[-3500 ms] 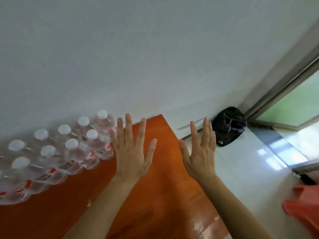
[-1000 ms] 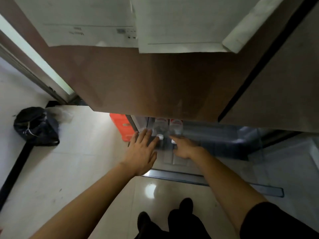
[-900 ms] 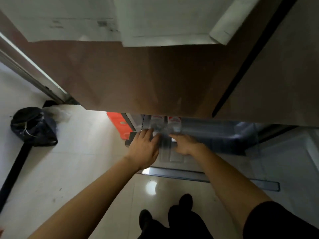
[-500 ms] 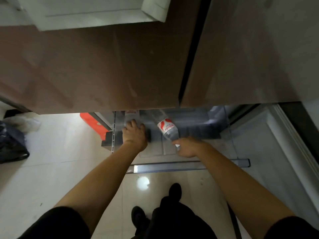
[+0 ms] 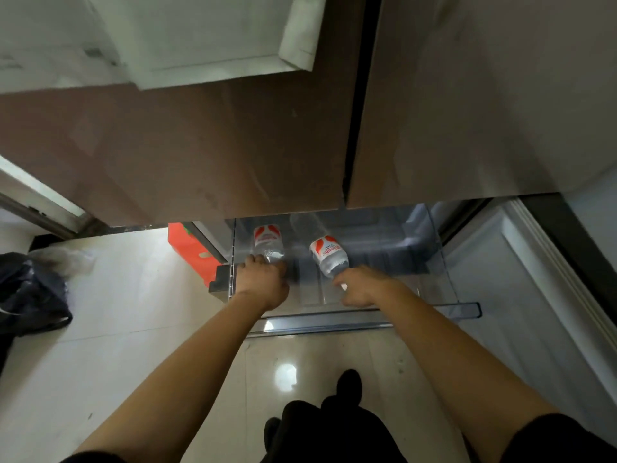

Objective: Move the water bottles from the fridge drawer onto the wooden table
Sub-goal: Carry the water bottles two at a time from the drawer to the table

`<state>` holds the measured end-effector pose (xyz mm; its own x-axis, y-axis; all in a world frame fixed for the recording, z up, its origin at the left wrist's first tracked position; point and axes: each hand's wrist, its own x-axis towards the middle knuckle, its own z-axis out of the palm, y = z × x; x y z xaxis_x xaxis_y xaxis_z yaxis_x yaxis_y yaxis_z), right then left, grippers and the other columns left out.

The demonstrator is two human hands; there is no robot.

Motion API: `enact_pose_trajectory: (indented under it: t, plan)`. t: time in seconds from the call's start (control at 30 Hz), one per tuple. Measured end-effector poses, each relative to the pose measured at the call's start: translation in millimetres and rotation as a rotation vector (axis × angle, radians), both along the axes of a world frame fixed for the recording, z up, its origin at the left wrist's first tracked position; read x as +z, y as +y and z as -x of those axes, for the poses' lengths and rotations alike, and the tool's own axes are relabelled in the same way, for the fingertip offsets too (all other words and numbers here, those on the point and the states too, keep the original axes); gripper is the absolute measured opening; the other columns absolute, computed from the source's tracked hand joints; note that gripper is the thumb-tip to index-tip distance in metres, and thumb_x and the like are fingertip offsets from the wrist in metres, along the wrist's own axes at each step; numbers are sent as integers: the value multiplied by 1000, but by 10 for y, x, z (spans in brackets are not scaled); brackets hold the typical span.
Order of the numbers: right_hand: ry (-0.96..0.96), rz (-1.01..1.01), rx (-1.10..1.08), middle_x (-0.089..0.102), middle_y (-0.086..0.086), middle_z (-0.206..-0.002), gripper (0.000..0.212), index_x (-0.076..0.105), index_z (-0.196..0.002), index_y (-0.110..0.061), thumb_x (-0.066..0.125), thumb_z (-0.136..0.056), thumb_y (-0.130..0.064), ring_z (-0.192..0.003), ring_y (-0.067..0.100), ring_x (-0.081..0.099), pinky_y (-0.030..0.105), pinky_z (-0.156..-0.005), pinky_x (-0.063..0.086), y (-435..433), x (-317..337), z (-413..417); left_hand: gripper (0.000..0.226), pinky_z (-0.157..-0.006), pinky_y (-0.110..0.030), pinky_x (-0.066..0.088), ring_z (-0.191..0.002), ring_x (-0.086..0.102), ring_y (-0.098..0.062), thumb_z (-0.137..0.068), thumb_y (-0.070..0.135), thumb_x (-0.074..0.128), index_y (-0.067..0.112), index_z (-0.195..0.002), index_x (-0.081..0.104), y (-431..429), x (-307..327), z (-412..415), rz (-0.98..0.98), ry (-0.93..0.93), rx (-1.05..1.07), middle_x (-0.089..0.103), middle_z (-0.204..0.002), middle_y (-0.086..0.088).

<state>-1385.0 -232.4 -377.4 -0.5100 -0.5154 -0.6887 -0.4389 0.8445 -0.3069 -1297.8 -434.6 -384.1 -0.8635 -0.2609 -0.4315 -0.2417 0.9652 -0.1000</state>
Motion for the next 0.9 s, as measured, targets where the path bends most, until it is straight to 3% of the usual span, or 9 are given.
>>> enact_pose_trajectory:
  t: [0.1, 0.2, 0.33, 0.53, 0.63, 0.73, 0.83, 0.9]
  plan:
    - [46, 163, -72, 61, 4, -129, 33, 57, -123, -42, 61, -92, -33, -103, 25, 60, 36, -85, 51, -23, 227, -110, 45, -93, -41, 44, -118, 47, -37, -90, 44, 53, 25, -130, 49, 21, 227, -138, 9, 166, 11, 55, -129, -18]
    - [174, 323, -127, 58, -3, -111, 29, 51, -113, -39, 67, -89, -34, -98, 22, 58, 38, -78, 51, -69, 518, -234, 40, -84, -39, 48, -106, 53, -35, -85, 46, 61, 24, -118, 54, -7, 477, -278, -44, 369, 81, 62, -113, -15]
    - [347, 414, -280, 60, -2, -97, 22, 50, -107, -37, 65, -91, -38, -84, 24, 57, 32, -61, 41, -132, 839, -311, 33, -80, -37, 48, -96, 56, -32, -83, 45, 66, 22, -106, 58, -95, 771, -428, -198, 545, 136, 67, -98, -9]
    - [366, 347, -375, 67, 4, -112, 38, 47, -119, -39, 69, -88, -42, -95, 28, 61, 30, -67, 41, -79, 826, -457, 42, -85, -38, 49, -100, 56, -26, -84, 49, 66, 20, -112, 54, -65, 740, -596, -325, 537, 95, 66, -107, -5]
    - [364, 394, -509, 66, 6, -118, 52, 49, -130, -32, 74, -85, -42, -108, 31, 63, 35, -78, 50, -74, 745, -497, 45, -84, -32, 45, -106, 54, -26, -84, 48, 68, 17, -115, 59, -14, 681, -629, -456, 538, 216, 61, -111, -7]
    - [312, 480, -626, 64, 5, -124, 62, 48, -136, -28, 77, -82, -40, -114, 29, 60, 34, -85, 48, -77, 643, -574, 56, -90, -28, 38, -114, 48, -26, -82, 48, 72, 22, -129, 55, 39, 600, -725, -615, 540, 399, 48, -120, -9]
    - [360, 471, -639, 51, 7, -130, 79, 38, -141, -34, 83, -76, -41, -120, 30, 53, 37, -89, 46, -83, 510, -665, 74, -101, -40, 44, -121, 47, -26, -72, 58, 75, 31, -133, 44, 43, 453, -797, -640, 488, 468, 46, -130, -5]
    - [396, 456, -647, 38, 8, -133, 88, 32, -142, -34, 85, -73, -41, -126, 31, 45, 39, -97, 45, -89, 408, -705, 79, -95, -46, 52, -116, 56, -24, -63, 68, 72, 36, -127, 41, 60, 360, -813, -607, 493, 474, 55, -127, 2]
